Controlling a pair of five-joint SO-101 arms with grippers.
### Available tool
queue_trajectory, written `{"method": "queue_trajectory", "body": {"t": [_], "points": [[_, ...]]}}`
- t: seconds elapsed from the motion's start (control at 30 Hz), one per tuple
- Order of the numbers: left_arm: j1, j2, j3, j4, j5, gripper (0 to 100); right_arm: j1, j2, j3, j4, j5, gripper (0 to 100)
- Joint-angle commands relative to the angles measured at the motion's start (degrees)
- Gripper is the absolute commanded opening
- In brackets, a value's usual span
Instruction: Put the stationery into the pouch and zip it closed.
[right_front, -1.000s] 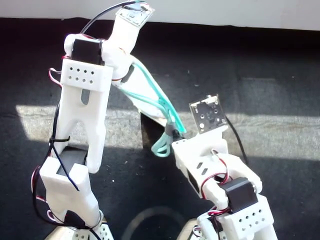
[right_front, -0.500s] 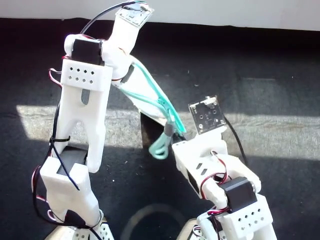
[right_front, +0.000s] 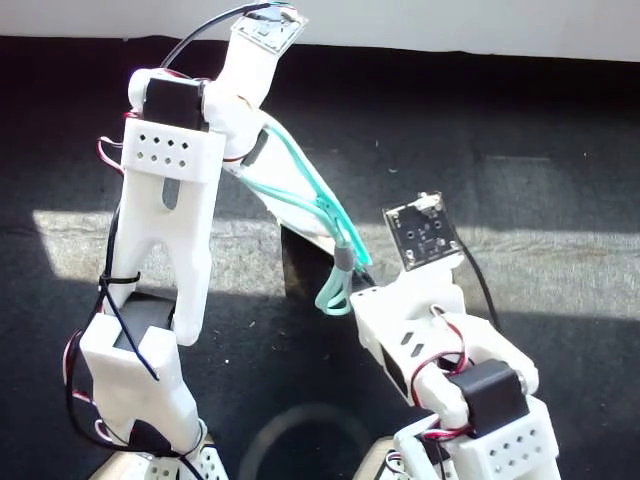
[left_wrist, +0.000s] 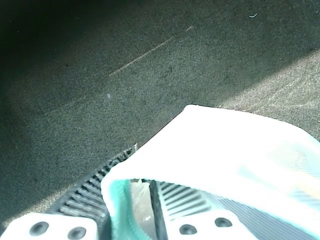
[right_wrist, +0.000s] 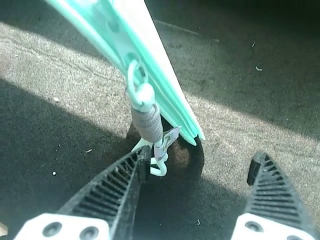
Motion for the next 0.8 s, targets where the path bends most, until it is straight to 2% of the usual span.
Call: {"method": "queue_trajectory", "body": {"t": [0.0, 0.1, 0.3, 0.43, 0.77], "points": [[-1.36, 1.98, 1.54, -0.09, -1.05, 1, 0.31, -0.66, -5.05, 0.22, -0.35, 30.7], [-1.27, 2.07, 1.54, -0.09, -1.05, 1, -0.13, -0.31, -5.41, -0.31, -0.35, 30.7], [-1.27, 2.07, 1.54, -0.09, -1.05, 1, -7.87, -0.22, -2.07, -5.67, -0.53, 30.7], [-1.27, 2.07, 1.54, -0.09, -1.05, 1, -7.87, -0.22, 3.74, -13.05, -3.87, 30.7], [-1.27, 2.07, 1.54, -0.09, -1.05, 1, -7.69, -0.13, 11.82, -23.16, -3.43, 30.7]]}}
